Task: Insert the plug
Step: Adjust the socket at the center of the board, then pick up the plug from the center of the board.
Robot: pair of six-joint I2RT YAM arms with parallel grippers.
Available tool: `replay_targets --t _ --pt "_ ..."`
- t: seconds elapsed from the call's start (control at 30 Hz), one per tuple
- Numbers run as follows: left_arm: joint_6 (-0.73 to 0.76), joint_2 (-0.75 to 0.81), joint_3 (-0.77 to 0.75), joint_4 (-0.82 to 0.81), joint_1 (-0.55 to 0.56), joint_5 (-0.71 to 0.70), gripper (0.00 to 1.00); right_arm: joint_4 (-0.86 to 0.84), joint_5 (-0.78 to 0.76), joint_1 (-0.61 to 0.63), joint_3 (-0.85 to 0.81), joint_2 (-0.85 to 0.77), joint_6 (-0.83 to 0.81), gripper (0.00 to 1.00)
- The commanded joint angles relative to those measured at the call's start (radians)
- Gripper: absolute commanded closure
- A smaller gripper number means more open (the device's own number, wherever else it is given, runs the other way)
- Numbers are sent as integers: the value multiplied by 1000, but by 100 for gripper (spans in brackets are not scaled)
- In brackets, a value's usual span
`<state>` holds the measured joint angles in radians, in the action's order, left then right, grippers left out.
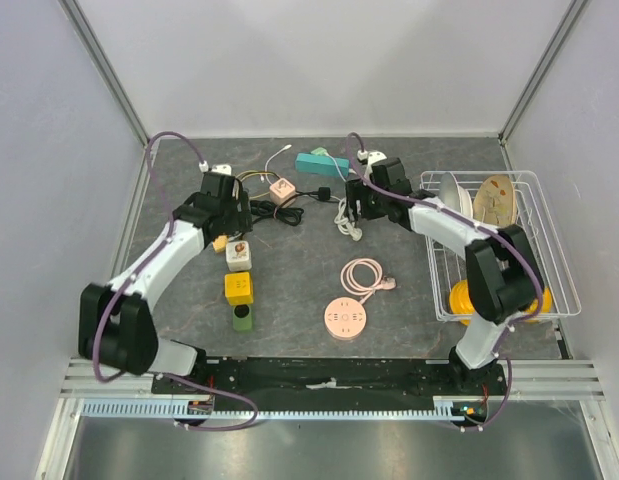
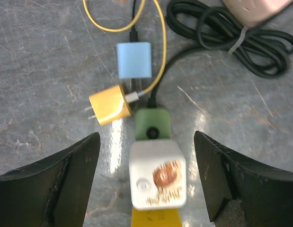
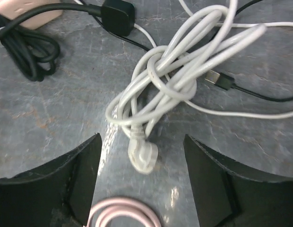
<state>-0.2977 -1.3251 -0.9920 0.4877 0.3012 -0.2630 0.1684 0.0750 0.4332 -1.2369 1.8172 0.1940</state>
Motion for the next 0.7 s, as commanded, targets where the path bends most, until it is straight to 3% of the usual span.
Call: replay_targets --t 0.0,0.13,0.33,0.67 --pt "-40 -166 -128 52 -72 -38 15 -21 -7 -8 74 -203 -15 19" --pt "-41 -336 -223 64 -138 14 17 -14 -29 -7 198 -346 2 11" --pt "-32 -462 -312 84 -140 36 21 35 -49 -7 304 -516 2 5" --pt "-41 -617 -408 95 -140 74 39 75 -53 -8 346 -544 -10 4"
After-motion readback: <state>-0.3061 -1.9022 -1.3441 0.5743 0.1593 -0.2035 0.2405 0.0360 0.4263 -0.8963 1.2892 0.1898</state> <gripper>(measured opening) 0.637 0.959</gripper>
